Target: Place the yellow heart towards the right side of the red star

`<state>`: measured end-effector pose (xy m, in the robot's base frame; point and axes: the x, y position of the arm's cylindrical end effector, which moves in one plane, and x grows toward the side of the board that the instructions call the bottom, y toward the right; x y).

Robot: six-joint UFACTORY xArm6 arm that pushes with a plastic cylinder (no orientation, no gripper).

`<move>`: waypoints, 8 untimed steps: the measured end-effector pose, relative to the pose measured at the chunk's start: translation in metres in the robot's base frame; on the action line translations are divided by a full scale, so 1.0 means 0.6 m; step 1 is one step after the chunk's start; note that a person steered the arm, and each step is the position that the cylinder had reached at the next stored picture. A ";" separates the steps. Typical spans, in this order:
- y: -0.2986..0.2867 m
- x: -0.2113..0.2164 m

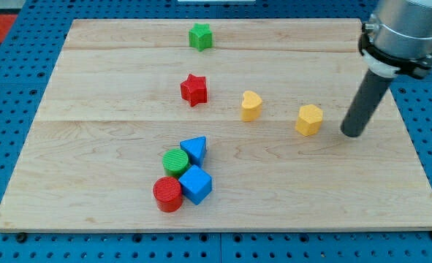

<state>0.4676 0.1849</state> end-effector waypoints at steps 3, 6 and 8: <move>-0.183 -0.047; -0.263 -0.079; -0.279 -0.085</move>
<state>0.4169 0.0173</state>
